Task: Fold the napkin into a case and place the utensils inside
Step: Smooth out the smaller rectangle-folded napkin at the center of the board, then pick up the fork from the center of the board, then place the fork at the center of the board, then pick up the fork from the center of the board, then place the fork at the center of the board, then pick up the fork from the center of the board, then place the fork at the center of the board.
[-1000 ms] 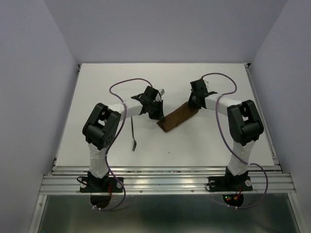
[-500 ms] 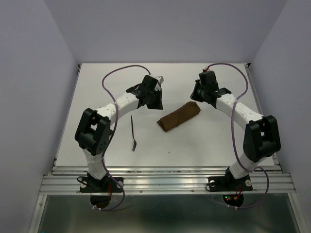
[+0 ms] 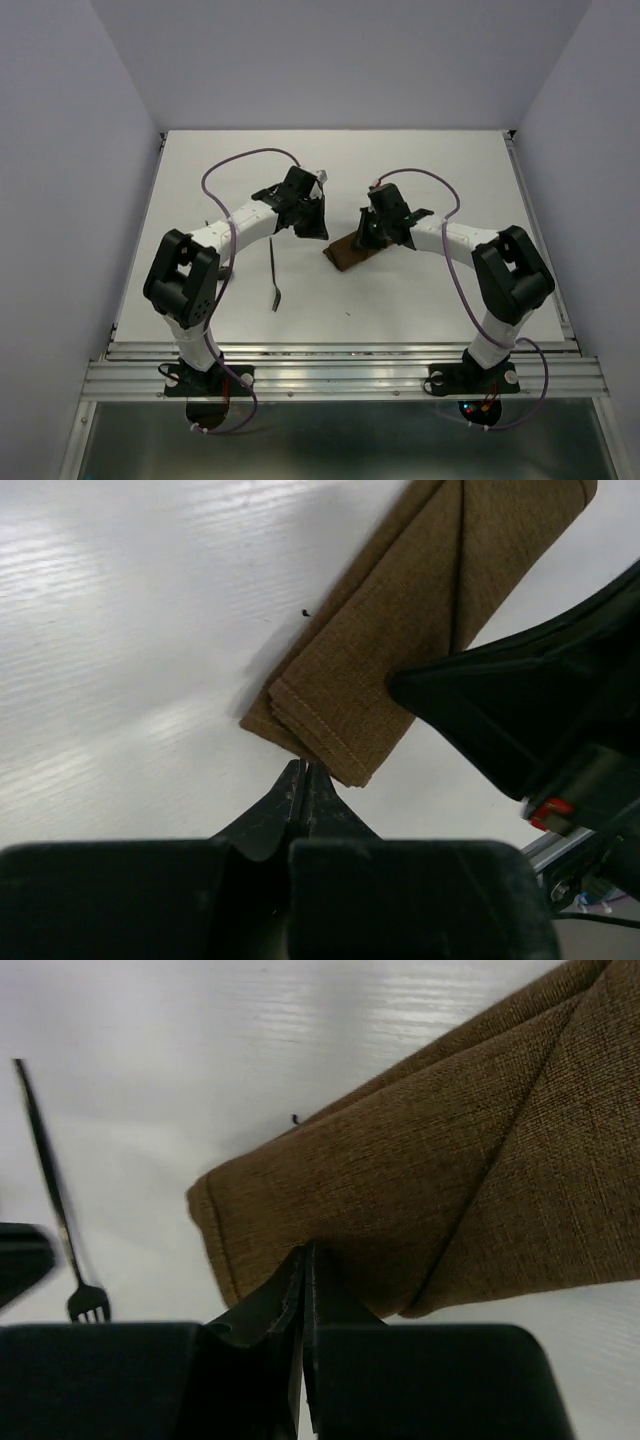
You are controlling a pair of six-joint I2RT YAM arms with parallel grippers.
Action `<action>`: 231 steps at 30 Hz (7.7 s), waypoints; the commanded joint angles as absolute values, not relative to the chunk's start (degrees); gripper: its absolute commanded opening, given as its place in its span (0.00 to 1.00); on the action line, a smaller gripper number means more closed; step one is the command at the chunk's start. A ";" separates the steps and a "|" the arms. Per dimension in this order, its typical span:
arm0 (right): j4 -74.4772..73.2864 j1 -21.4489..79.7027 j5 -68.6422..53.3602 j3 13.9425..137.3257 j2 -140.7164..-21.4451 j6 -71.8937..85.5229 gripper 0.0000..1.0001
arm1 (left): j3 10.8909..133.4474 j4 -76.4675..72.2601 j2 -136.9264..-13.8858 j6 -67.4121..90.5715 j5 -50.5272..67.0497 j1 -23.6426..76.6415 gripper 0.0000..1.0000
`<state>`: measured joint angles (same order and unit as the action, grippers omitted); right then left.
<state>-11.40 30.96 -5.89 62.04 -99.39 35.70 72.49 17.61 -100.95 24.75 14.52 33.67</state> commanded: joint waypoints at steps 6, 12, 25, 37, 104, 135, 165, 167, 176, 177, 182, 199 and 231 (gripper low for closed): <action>-11.42 31.03 -4.22 63.45 -104.16 35.34 0.03 | 71.37 22.59 -90.80 21.62 6.24 25.93 0.15; -15.38 31.03 -0.10 66.18 -94.58 32.88 0.07 | 68.47 25.04 -90.09 20.66 0.63 23.47 0.45; -18.90 31.03 9.58 60.39 -82.71 33.31 0.21 | 59.86 25.49 -91.15 25.22 -6.94 23.47 0.53; -18.81 31.03 9.23 59.68 -82.44 34.19 0.22 | 52.12 18.81 -94.57 28.30 -1.05 24.43 0.36; -19.34 31.03 9.84 55.81 -77.70 36.65 0.23 | 70.13 24.97 -105.74 17.23 3.33 29.62 0.00; -19.60 31.03 9.93 55.90 -79.36 36.74 0.24 | 61.87 18.80 -86.75 17.40 16.80 5.18 0.76; -19.60 31.03 8.96 55.90 -80.07 37.09 0.25 | 60.38 27.07 -94.57 18.28 -7.56 18.72 0.70; -19.60 31.03 8.88 55.99 -79.98 37.09 0.25 | 59.25 27.33 -93.96 18.81 -7.91 18.98 0.69; -19.60 31.03 8.44 56.51 -80.51 36.91 0.25 | 57.22 29.00 -93.69 19.16 -7.47 20.56 0.54; -19.60 31.03 8.44 56.60 -80.51 36.91 0.25 | 57.04 28.92 -93.69 19.33 -7.47 20.74 0.52; -19.60 31.03 8.09 56.86 -80.86 36.91 0.25 | 56.08 29.27 -92.99 20.65 -7.73 22.23 0.33; -19.60 31.03 7.29 57.22 -81.83 37.09 0.25 | 60.02 31.37 -92.97 27.32 -28.35 28.64 0.00; -19.60 31.03 7.47 56.07 -81.74 36.91 0.25 | 62.41 31.65 -93.69 22.86 -22.16 28.83 0.76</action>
